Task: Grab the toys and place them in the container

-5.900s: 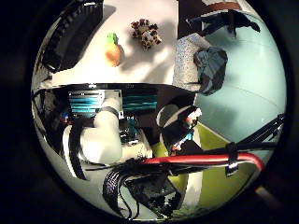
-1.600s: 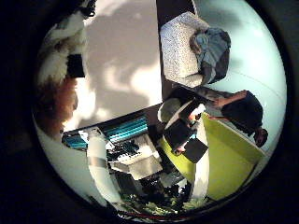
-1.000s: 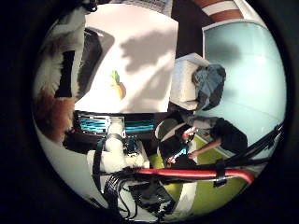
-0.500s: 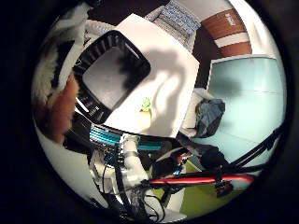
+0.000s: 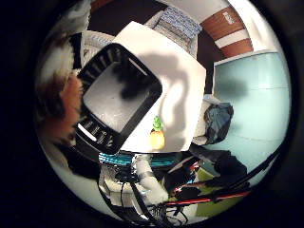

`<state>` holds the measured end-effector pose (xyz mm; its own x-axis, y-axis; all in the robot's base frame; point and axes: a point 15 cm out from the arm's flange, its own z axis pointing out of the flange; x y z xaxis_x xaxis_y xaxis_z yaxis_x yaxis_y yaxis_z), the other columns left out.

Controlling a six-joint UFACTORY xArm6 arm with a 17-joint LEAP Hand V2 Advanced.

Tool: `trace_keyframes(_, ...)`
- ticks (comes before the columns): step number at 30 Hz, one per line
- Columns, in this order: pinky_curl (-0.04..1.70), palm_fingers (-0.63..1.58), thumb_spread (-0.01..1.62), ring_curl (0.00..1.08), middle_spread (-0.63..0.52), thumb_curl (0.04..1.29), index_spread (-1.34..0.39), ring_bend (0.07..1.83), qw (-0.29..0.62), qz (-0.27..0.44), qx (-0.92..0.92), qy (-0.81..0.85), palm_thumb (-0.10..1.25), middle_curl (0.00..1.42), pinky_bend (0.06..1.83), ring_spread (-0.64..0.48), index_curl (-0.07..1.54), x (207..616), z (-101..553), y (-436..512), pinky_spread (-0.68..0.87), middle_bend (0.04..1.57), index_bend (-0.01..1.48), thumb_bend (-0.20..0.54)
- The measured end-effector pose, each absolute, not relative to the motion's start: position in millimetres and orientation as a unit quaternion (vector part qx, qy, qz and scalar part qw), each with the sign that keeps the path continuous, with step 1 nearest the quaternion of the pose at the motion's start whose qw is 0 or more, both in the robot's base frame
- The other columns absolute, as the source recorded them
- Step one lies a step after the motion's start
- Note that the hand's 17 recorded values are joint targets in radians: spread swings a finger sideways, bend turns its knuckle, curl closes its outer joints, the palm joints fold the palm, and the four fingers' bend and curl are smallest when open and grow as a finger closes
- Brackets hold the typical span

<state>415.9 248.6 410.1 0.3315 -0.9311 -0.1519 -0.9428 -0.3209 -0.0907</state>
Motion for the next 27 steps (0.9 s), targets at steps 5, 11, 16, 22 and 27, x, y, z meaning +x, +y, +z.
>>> trace_keyframes(5,0.78,-0.02,1.18,0.42,-0.06,0.44,-0.45,0.57,0.062,0.037,-0.817,0.573,0.67,0.51,0.57,0.1,0.58,411.3,391.5,241.1,0.37,0.52,0.39,-0.022)
trace_keyframes(11,0.55,-0.01,1.17,0.29,0.03,0.4,-0.45,0.27,0.022,-0.007,-0.828,0.561,0.66,0.37,0.39,0.24,0.43,414.1,388.9,215.6,0.51,0.25,0.24,-0.019)
trace_keyframes(16,0.46,0.06,1.16,0.25,0.04,0.39,-0.44,0.19,0.027,-0.02,-0.827,0.561,0.64,0.33,0.34,0.26,0.37,401.8,412.6,202.8,0.5,0.18,0.18,-0.02)
trace_keyframes(22,0.4,0.1,1.16,0.25,0.05,0.37,-0.4,0.2,0.037,-0.031,-0.802,0.595,0.62,0.31,0.34,0.24,0.34,383.5,451.1,151.6,0.5,0.19,0.17,-0.021)
trace_keyframes(27,0.38,0.14,1.16,0.26,0.07,0.36,-0.37,0.23,0.036,-0.033,-0.768,0.638,0.61,0.31,0.35,0.24,0.31,369.5,470.4,91.9,0.49,0.19,0.16,-0.021)
